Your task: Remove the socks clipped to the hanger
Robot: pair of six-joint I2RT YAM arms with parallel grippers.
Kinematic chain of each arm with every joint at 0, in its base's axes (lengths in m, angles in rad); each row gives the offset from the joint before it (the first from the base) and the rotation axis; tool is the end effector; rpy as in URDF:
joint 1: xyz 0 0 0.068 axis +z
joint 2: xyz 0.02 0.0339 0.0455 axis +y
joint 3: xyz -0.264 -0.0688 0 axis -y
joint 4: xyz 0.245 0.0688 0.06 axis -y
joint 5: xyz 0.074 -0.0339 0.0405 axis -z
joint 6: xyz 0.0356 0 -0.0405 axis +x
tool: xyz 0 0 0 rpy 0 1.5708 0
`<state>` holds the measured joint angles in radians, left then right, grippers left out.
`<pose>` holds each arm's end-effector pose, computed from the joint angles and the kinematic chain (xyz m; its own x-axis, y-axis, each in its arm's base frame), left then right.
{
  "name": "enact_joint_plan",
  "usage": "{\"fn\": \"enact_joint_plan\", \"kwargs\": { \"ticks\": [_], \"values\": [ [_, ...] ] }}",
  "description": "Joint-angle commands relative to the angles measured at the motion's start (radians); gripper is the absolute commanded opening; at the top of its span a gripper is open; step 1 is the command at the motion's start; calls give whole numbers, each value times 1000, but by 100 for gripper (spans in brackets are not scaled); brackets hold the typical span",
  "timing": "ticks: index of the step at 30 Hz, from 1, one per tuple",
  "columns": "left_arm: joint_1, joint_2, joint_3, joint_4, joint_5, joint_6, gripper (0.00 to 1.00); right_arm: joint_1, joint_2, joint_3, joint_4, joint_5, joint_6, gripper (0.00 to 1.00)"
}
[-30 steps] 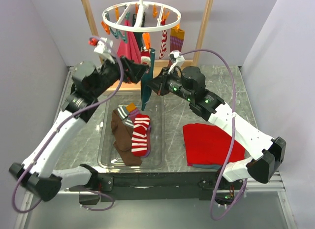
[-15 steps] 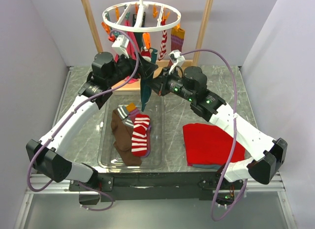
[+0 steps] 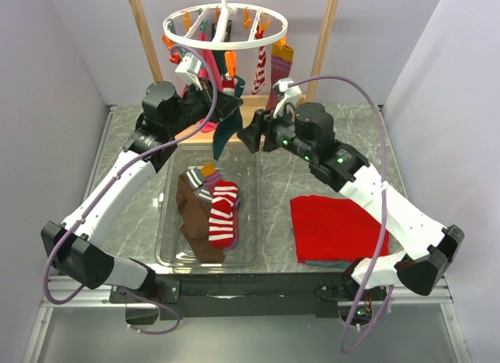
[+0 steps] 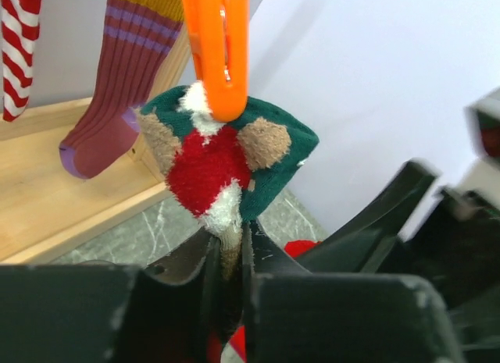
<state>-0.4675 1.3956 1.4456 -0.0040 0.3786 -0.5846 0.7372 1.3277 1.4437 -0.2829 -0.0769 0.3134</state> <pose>0.2821 -0.1571 0.4506 -0.3788 -0.3832 -0.8424 0.6467 0.5415 -0.5371 0.2209 0.2043 0.4395 -0.3409 0.1056 -0.9341 -0.6530 0.6882 0.3162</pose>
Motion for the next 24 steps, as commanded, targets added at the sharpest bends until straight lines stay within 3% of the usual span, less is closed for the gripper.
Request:
{"fn": "enact_joint_plan", "kwargs": {
  "ticks": [1, 6, 18, 24],
  "values": [
    [6, -33, 4, 19, 17, 17, 11, 1, -82, 109, -49, 149, -106, 74],
    [10, -41, -8, 13, 16, 17, 14, -21, -12, 242, -29, 137, -157, 78],
    [15, -66, -36, 35, 55, -17, 13, -67, 298, 628, 7, 9, -171, 77],
    [18, -66, -47, 42, 54, -20, 12, -79, 331, 649, 28, -50, -122, 76]
  ]
}}
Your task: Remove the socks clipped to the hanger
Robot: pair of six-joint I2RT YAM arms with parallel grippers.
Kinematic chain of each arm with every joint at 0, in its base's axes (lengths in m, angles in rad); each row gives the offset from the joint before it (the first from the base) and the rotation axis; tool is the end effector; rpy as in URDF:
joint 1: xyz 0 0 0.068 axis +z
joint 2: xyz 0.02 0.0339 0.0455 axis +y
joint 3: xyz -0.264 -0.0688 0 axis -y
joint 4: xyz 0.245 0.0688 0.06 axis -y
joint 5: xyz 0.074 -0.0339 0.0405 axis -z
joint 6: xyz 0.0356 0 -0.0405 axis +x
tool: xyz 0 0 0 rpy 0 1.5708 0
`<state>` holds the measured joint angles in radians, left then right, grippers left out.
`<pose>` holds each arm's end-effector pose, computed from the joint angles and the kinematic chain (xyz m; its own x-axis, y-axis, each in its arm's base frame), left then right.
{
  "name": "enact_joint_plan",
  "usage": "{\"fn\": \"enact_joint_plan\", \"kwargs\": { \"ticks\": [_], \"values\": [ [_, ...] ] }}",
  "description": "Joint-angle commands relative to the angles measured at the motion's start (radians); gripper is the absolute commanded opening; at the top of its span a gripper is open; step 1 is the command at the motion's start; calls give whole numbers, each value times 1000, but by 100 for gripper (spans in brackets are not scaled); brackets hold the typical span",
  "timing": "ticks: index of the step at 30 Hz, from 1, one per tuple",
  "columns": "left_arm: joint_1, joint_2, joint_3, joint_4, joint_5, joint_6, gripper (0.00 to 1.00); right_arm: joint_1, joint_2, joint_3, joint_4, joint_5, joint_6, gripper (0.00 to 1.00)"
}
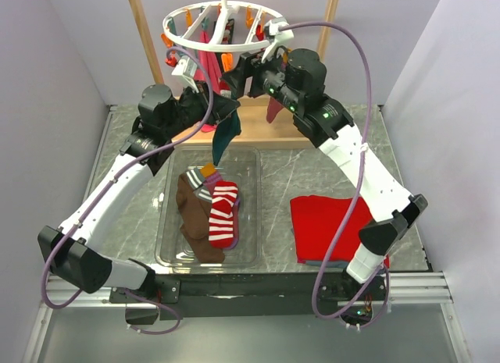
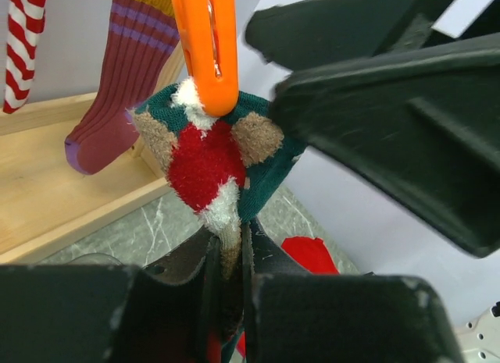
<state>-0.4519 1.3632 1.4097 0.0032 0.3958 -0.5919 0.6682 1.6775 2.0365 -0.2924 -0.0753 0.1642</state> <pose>0.2767 -0.1496 0.4485 -0.3810 -0.3873 -0.8395 0.6468 0.5372 -0.5414 0.2854 0.2287 0.5255 -0.0591 0.1610 -0.9852 -0.6762 0.7196 0.1582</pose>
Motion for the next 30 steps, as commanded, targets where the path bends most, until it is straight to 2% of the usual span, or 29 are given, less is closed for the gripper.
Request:
{"fn": "enact_joint_plan", "kwargs": {
  "ticks": [1, 6, 10, 15, 20, 25, 30],
  "values": [
    [4, -33, -11, 37, 38, -14, 11, -12, -19, 53, 44, -57, 34, 75],
    [4, -27, -8, 43, 52, -25, 10, -33, 2, 65, 65, -95, 75, 70],
    [5, -30, -9, 41, 54, -25, 9, -47, 51, 112, 55, -133, 98, 61],
    [5, -39, -5, 38, 58, -25, 8, -51, 68, 120, 67, -144, 106, 57],
    [4, -41, 2, 29, 60, -22, 7, -51, 82, 122, 85, -165, 116, 58],
    [4, -39, 2, 32, 63, -22, 6, -50, 100, 132, 84, -153, 120, 64],
    [4, -42, -6, 34, 69, -25, 6, -55, 136, 182, 75, -161, 118, 62]
  ]
}}
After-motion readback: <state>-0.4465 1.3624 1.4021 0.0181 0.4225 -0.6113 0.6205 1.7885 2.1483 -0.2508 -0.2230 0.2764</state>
